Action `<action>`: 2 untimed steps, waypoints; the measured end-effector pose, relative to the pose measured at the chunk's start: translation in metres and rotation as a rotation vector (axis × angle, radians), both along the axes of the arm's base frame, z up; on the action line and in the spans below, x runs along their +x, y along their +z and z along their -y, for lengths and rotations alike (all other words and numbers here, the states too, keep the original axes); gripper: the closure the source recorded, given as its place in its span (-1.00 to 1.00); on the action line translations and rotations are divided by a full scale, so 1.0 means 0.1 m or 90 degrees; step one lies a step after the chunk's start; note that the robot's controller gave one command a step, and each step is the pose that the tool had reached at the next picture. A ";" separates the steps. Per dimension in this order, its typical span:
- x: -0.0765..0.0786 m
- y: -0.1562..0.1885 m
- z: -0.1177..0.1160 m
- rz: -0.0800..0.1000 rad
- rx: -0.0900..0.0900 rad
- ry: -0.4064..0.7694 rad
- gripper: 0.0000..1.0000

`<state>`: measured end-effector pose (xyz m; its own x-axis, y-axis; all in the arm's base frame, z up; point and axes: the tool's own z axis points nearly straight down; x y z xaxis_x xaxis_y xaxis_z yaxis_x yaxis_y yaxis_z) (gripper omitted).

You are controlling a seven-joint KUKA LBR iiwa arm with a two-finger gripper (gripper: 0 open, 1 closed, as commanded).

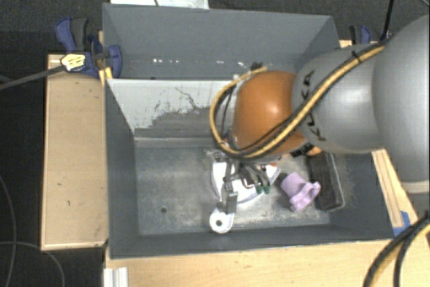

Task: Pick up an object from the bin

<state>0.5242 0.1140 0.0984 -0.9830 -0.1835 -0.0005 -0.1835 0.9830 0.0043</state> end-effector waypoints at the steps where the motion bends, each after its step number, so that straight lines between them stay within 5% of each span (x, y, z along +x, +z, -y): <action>1: 0.41 0.13 0.24 0.001 -0.005 -0.067 -1.00; 2: 0.14 0.18 0.40 0.004 -0.002 -0.065 -1.00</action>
Offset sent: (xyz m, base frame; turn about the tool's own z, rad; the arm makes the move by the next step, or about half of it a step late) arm -0.0399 -0.0636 0.0206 0.1699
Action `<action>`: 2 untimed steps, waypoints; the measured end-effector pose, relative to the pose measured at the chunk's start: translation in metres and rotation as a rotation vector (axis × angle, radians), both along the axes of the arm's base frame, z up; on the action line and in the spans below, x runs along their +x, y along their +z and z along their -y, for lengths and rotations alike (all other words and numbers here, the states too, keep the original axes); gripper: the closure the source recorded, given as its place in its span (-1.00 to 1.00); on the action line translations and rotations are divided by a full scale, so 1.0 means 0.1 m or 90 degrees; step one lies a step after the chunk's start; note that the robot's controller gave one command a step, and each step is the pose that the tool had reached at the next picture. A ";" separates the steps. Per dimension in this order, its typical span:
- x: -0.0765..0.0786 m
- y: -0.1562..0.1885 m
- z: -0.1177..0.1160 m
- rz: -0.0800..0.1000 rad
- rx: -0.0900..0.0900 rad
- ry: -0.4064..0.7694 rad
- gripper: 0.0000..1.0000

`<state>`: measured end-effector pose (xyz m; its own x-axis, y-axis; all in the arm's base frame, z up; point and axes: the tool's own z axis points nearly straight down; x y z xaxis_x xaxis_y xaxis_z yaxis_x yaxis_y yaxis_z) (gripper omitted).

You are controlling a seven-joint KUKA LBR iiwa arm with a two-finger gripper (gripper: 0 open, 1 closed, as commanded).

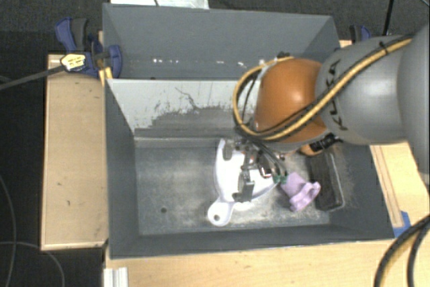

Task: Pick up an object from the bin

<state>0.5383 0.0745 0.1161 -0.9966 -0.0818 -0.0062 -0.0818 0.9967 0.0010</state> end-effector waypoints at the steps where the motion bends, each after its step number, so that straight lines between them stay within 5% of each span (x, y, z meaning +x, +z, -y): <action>1: -0.37 -0.23 0.17 -0.002 0.000 0.044 -1.00; 2: -0.31 -0.24 0.33 0.000 -0.002 0.457 1.00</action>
Offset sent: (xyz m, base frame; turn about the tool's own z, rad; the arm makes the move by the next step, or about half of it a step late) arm -0.0320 -0.0327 -0.0246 -0.7225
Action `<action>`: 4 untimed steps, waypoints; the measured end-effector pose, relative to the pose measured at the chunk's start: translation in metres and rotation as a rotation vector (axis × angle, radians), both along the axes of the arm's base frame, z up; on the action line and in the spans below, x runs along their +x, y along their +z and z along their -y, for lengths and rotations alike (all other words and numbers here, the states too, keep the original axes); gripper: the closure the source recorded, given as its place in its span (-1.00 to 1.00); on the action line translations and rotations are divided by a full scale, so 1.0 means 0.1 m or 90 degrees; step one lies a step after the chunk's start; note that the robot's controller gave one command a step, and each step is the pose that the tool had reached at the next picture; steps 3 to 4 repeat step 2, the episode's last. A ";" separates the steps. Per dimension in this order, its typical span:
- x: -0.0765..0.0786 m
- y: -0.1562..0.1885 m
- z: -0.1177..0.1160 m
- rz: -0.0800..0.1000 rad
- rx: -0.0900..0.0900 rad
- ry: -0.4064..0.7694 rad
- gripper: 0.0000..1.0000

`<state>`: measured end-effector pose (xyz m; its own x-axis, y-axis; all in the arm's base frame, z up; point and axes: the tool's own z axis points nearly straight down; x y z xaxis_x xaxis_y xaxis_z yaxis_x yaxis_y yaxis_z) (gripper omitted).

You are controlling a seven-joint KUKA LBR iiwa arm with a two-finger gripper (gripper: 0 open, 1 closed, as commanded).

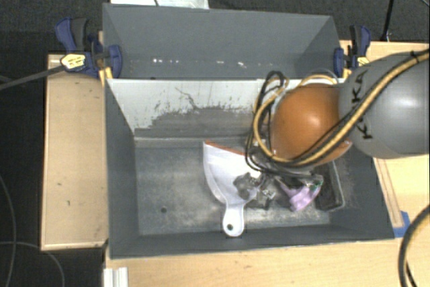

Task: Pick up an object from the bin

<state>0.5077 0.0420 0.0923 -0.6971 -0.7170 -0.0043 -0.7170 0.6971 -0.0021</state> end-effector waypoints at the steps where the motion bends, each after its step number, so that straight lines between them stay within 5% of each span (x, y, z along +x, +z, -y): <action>1: 0.00 0.00 0.00 0.000 0.000 -0.001 1.00; 2: 0.29 1.89 -0.28 0.005 0.000 0.005 1.00; 4: 0.29 1.89 -0.28 0.005 0.000 0.005 1.00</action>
Offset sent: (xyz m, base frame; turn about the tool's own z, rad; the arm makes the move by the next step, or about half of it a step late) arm 0.0267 0.0273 0.1835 -0.0115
